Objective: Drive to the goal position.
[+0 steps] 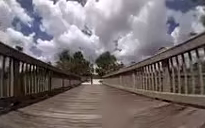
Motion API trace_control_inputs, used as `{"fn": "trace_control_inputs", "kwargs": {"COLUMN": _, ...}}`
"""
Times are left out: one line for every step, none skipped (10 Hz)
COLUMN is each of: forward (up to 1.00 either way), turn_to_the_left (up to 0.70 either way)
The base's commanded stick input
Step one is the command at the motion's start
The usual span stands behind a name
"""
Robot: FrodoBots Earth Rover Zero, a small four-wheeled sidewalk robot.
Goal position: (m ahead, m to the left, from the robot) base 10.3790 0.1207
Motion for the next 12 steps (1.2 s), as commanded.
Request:
{"fn": "trace_control_inputs", "kwargs": {"forward": 0.70, "turn_to_the_left": 0.00}}
{"fn": "trace_control_inputs", "kwargs": {"forward": 0.70, "turn_to_the_left": 0.00}}
{"fn": "trace_control_inputs", "kwargs": {"forward": 0.70, "turn_to_the_left": 0.00}}
{"fn": "trace_control_inputs", "kwargs": {"forward": 0.70, "turn_to_the_left": 0.00}}
{"fn": "trace_control_inputs", "kwargs": {"forward": 0.70, "turn_to_the_left": 0.00}}
{"fn": "trace_control_inputs", "kwargs": {"forward": 0.70, "turn_to_the_left": 0.00}}
{"fn": "trace_control_inputs", "kwargs": {"forward": 0.70, "turn_to_the_left": 0.00}}
{"fn": "trace_control_inputs", "kwargs": {"forward": 0.70, "turn_to_the_left": 0.00}}
{"fn": "trace_control_inputs", "kwargs": {"forward": 0.70, "turn_to_the_left": 0.00}}
{"fn": "trace_control_inputs", "kwargs": {"forward": 0.70, "turn_to_the_left": 0.26}}
{"fn": "trace_control_inputs", "kwargs": {"forward": 0.70, "turn_to_the_left": 0.35}}
{"fn": "trace_control_inputs", "kwargs": {"forward": 0.70, "turn_to_the_left": 0.35}}
